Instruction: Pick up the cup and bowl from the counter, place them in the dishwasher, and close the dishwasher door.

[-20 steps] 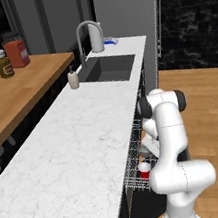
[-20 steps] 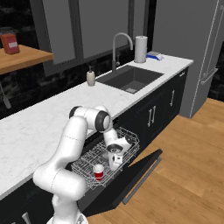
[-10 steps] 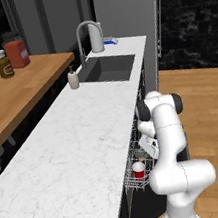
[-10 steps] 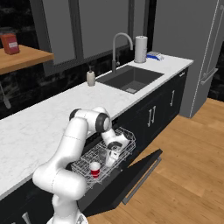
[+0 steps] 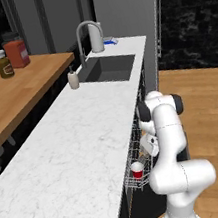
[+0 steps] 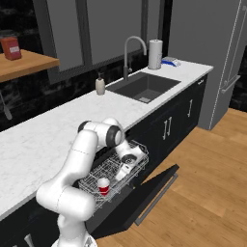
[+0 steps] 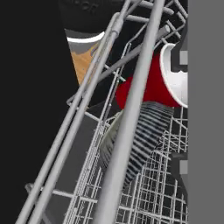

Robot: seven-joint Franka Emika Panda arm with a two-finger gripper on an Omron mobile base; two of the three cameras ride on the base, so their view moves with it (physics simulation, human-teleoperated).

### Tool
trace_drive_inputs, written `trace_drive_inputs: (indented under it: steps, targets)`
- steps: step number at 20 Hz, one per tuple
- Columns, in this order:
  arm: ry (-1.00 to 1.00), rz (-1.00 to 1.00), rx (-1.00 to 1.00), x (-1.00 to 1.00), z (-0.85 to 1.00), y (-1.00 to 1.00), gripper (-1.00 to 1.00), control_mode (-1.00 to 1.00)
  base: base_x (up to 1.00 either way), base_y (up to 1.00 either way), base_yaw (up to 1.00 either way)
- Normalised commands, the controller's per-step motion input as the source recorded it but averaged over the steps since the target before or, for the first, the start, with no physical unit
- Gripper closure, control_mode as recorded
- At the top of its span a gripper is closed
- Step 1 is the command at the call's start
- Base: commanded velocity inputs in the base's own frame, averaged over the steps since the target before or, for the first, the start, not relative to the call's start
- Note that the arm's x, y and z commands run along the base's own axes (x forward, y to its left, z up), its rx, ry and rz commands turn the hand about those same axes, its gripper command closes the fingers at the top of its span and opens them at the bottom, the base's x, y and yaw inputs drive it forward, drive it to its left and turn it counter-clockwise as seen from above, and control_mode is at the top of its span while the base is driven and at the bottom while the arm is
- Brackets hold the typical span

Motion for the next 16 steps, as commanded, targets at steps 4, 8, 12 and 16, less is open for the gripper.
trace_drive_inputs:
  steps: [4,8,12,16]
  targets:
    - [-0.01,-0.11,0.09,-0.41,0.73,-0.27,-1.00,-1.00,0.00,0.00,0.00]
    - [-0.08,-0.11,0.10,-0.54,1.00,-0.68,-1.00,-1.00,0.00,0.00,0.00]
    - [-0.04,-0.11,0.07,-0.57,1.00,-0.94,-1.00,-1.00,0.00,0.00,0.00]
    - [0.00,-0.14,0.09,-0.81,0.52,-1.00,-1.00,-1.00,0.00,0.00,0.00]
